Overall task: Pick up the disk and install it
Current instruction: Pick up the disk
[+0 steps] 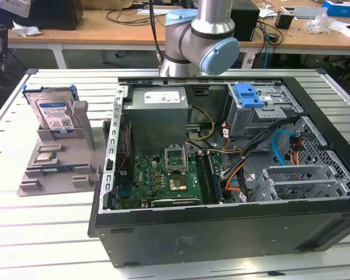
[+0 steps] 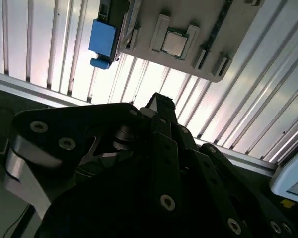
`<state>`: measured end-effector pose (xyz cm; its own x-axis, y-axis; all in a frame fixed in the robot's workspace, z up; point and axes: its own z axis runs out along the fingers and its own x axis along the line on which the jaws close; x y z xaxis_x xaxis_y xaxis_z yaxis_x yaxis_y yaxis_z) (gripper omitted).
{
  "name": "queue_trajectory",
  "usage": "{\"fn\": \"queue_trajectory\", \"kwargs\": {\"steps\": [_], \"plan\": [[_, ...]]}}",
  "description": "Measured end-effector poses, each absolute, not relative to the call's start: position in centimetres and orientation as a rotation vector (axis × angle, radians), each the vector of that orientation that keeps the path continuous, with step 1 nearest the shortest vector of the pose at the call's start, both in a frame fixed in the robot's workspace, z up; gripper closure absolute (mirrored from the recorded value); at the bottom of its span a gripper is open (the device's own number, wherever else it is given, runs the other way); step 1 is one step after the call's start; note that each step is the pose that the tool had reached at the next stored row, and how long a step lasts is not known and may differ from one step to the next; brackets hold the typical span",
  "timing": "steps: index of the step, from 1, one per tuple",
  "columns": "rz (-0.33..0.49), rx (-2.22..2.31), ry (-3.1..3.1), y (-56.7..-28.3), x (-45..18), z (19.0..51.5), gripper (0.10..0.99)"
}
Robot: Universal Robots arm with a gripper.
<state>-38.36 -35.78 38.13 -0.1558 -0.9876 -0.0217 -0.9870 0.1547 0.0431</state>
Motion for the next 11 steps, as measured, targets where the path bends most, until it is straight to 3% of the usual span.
{"fn": "queue_trajectory", "kwargs": {"steps": [11], "plan": [[-0.073, 2.127, -2.292, -35.78, -38.36, 38.13, 0.980]]}}
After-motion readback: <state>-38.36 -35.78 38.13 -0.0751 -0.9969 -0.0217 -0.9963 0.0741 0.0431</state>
